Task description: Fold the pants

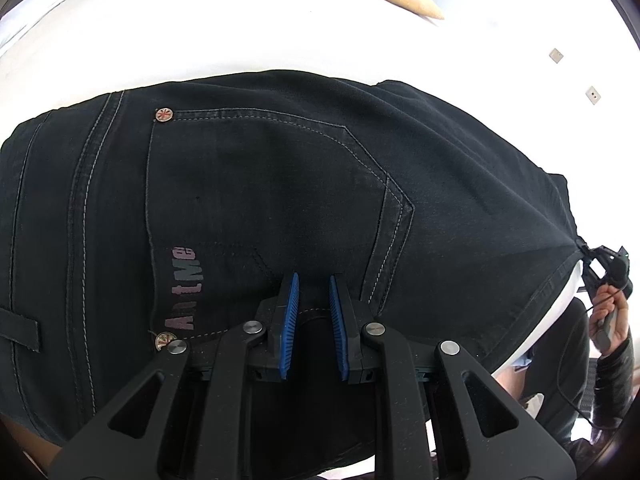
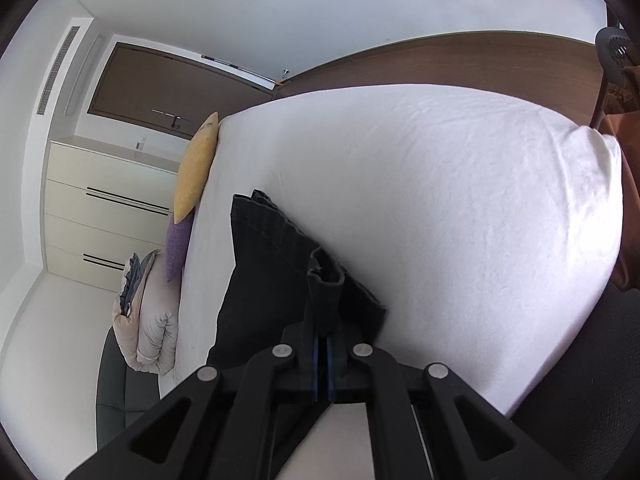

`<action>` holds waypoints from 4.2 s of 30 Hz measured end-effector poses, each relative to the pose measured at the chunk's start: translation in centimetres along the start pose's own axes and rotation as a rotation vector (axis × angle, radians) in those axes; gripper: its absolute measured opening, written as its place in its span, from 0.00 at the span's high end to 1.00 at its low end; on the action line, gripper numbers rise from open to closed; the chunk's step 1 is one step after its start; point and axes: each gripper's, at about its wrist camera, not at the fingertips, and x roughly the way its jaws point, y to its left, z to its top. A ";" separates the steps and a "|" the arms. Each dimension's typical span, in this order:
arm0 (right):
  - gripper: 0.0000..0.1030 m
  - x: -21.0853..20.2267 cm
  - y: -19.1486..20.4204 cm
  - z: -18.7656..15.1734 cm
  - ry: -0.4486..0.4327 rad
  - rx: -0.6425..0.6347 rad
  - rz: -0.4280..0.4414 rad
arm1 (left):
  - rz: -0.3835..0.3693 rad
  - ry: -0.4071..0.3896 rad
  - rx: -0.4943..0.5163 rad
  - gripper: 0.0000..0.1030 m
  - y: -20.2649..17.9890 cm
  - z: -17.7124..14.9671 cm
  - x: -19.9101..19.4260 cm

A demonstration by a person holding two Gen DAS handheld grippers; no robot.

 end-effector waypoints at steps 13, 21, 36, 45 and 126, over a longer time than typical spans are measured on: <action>0.36 -5.3 6.4 -1.2 -0.024 -0.268 -0.035 | -0.083 -0.065 -0.079 0.84 3.5 -1.4 -1.6; 0.56 5.1 13.6 -15.7 0.613 -0.289 0.291 | -0.095 -0.085 -0.098 0.85 4.8 -2.6 -2.7; 0.58 13.1 12.6 -23.2 0.859 -0.210 0.184 | -0.098 -0.091 -0.093 0.84 3.7 -2.7 -2.6; 0.90 15.0 13.4 -24.5 0.892 -0.242 0.197 | -0.080 -0.084 -0.076 0.85 2.5 -2.6 -2.4; 1.00 17.3 10.4 1.3 0.203 -0.097 0.130 | -0.113 -0.079 0.008 0.85 -3.2 -5.6 -0.9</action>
